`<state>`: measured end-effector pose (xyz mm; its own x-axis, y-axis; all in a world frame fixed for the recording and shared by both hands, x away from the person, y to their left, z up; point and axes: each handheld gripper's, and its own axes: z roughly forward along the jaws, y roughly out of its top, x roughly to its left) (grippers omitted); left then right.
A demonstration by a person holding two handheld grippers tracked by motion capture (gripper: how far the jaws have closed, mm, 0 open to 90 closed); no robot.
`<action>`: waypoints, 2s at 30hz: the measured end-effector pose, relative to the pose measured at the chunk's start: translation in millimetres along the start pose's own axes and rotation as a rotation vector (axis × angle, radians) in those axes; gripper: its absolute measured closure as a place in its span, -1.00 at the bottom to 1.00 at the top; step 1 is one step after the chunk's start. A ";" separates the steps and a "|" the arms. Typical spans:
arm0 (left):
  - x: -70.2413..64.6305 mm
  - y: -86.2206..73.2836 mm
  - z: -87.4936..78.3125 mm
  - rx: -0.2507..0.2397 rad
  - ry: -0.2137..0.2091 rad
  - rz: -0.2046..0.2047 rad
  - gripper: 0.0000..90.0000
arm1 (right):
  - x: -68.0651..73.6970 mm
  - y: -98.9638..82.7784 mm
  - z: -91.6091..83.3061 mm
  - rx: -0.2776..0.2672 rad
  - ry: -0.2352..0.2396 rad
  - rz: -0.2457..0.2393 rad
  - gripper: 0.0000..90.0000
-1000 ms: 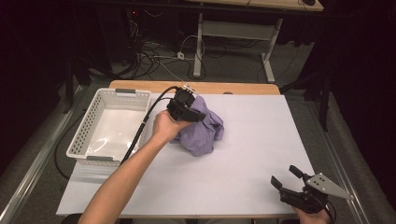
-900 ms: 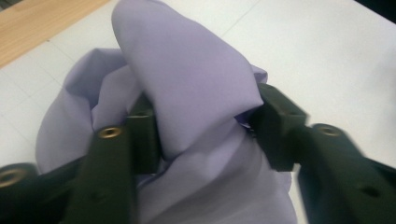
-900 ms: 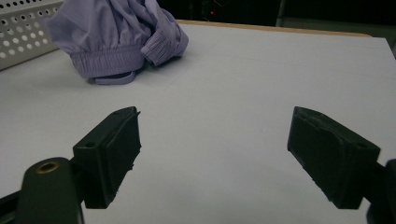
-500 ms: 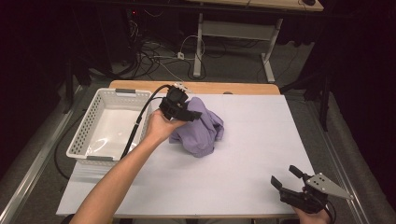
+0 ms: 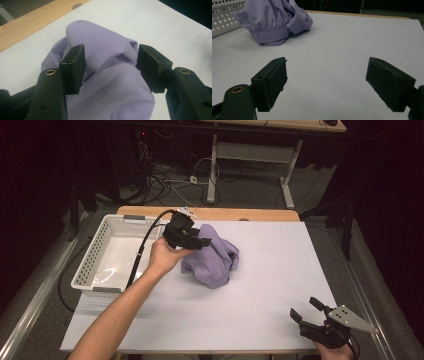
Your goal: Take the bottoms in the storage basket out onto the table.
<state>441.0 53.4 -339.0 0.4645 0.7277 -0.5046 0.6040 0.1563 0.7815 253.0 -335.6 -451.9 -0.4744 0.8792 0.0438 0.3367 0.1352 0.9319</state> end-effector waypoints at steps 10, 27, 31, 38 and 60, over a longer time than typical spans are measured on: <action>5.8 -0.1 -12.2 -0.021 0.002 -0.008 -0.13 | 0.1 0.0 -0.1 0.000 0.000 -0.001 -0.60; 16.0 1.2 -33.0 -0.053 0.013 -0.019 -0.13 | 0.5 0.1 0.0 0.001 0.000 -0.003 -0.60; 17.0 0.8 -36.0 -0.059 0.015 -0.018 -0.13 | 0.5 0.1 -0.1 0.000 0.001 -0.004 -0.60; 20.8 0.5 -42.8 -0.067 0.018 -0.016 -0.13 | 0.6 0.1 0.0 0.001 0.001 -0.004 -0.60; 29.0 -0.2 -55.7 -0.085 0.030 -0.023 -0.13 | 0.6 0.2 0.1 0.002 0.001 -0.007 -0.60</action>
<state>418.3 111.7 -333.3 0.4310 0.7425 -0.5127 0.5568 0.2283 0.7987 252.8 -335.0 -451.8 -0.4776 0.8778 0.0371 0.3347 0.1427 0.9314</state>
